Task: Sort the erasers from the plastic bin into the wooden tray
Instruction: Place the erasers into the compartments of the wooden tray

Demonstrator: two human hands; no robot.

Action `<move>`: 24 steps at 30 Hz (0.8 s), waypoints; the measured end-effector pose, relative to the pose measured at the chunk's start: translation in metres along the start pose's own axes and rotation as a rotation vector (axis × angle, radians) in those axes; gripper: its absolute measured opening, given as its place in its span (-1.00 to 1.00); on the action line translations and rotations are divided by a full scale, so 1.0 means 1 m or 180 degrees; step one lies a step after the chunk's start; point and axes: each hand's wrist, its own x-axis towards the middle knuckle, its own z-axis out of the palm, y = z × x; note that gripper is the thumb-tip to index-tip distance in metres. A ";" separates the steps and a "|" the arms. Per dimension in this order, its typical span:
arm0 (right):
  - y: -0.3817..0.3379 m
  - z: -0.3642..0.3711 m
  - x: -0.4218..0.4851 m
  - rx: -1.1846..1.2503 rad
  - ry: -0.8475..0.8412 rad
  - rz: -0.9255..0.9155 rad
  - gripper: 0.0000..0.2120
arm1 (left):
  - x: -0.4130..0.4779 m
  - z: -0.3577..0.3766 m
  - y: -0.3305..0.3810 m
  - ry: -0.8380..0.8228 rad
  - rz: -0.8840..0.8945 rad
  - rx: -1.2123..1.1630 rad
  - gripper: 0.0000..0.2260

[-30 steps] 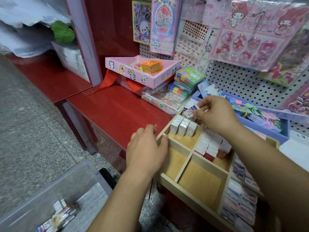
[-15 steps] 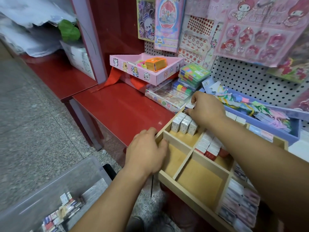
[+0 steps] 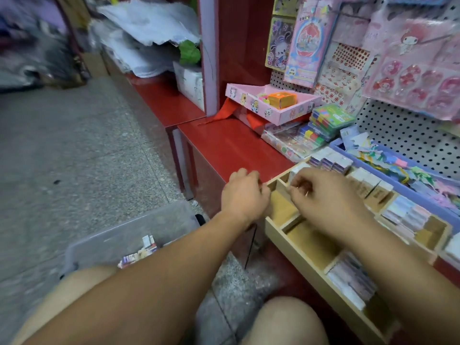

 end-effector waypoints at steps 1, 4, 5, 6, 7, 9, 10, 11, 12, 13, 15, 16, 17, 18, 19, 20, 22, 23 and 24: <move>-0.008 0.001 -0.006 0.0104 -0.0017 -0.0071 -0.90 | -0.005 -0.005 -0.008 0.0120 -0.0041 -0.0138 -0.73; -0.040 0.017 -0.015 0.0437 -0.0156 -0.0247 -0.91 | -0.029 -0.021 -0.052 0.0445 -0.0295 -0.0520 -0.77; -0.052 0.029 -0.014 0.0519 -0.0247 -0.0316 -0.91 | -0.040 -0.024 -0.074 0.0488 -0.0472 -0.0582 -0.79; -0.064 0.045 -0.011 0.0587 -0.0370 -0.0395 -0.90 | -0.052 -0.028 -0.100 0.0487 -0.0722 -0.0642 -0.83; -0.077 0.063 -0.007 0.0614 -0.0532 -0.0483 -0.88 | -0.066 -0.031 -0.126 0.0473 -0.1029 -0.0744 -0.87; -0.103 0.104 0.008 0.0487 -0.0936 -0.0660 -0.86 | -0.097 -0.033 -0.186 0.0541 -0.1695 -0.0964 -0.90; -0.115 0.126 0.016 0.0381 -0.1164 -0.0707 -0.86 | -0.112 -0.031 -0.216 0.0601 -0.2000 -0.1025 -0.90; -0.127 0.149 0.025 0.0268 -0.1391 -0.0730 -0.85 | -0.128 -0.028 -0.245 0.0664 -0.2296 -0.1086 -0.90; -0.137 0.175 0.037 0.0159 -0.1589 -0.0776 -0.84 | -0.141 -0.024 -0.275 0.0731 -0.2585 -0.1167 -0.91; -0.145 0.201 0.048 0.0041 -0.1764 -0.0818 -0.83 | -0.153 -0.018 -0.300 0.0792 -0.2852 -0.1266 -0.90; -0.153 0.255 0.070 -0.0274 -0.2058 -0.0830 -0.87 | -0.173 -0.001 -0.345 0.0893 -0.3421 -0.1463 -0.81; -0.155 0.281 0.080 -0.0440 -0.2153 -0.0811 -0.85 | -0.182 0.011 -0.364 0.0910 -0.3699 -0.1565 -0.76; -0.155 0.306 0.089 -0.0603 -0.2200 -0.0789 -0.72 | -0.188 0.024 -0.382 0.0908 -0.3944 -0.1678 -0.70; -0.153 0.329 0.097 -0.0773 -0.2213 -0.0753 -0.60 | -0.191 0.038 -0.399 0.0892 -0.4161 -0.1799 -0.63; -0.150 0.347 0.104 -0.0937 -0.2159 -0.0703 -0.50 | -0.191 0.052 -0.412 0.0882 -0.4339 -0.1933 -0.56; -0.147 0.363 0.110 -0.1083 -0.2052 -0.0686 -0.44 | -0.187 0.065 -0.424 0.0898 -0.4487 -0.2059 -0.51; -0.139 0.390 0.122 -0.1253 -0.1677 -0.0731 -0.37 | -0.173 0.087 -0.446 0.0922 -0.4678 -0.2177 -0.46; -0.135 0.400 0.126 -0.1265 -0.1454 -0.0765 -0.35 | -0.164 0.095 -0.455 0.0950 -0.4715 -0.2176 -0.44; -0.130 0.410 0.129 -0.1258 -0.1259 -0.0814 -0.33 | -0.156 0.103 -0.465 0.0985 -0.4741 -0.2161 -0.39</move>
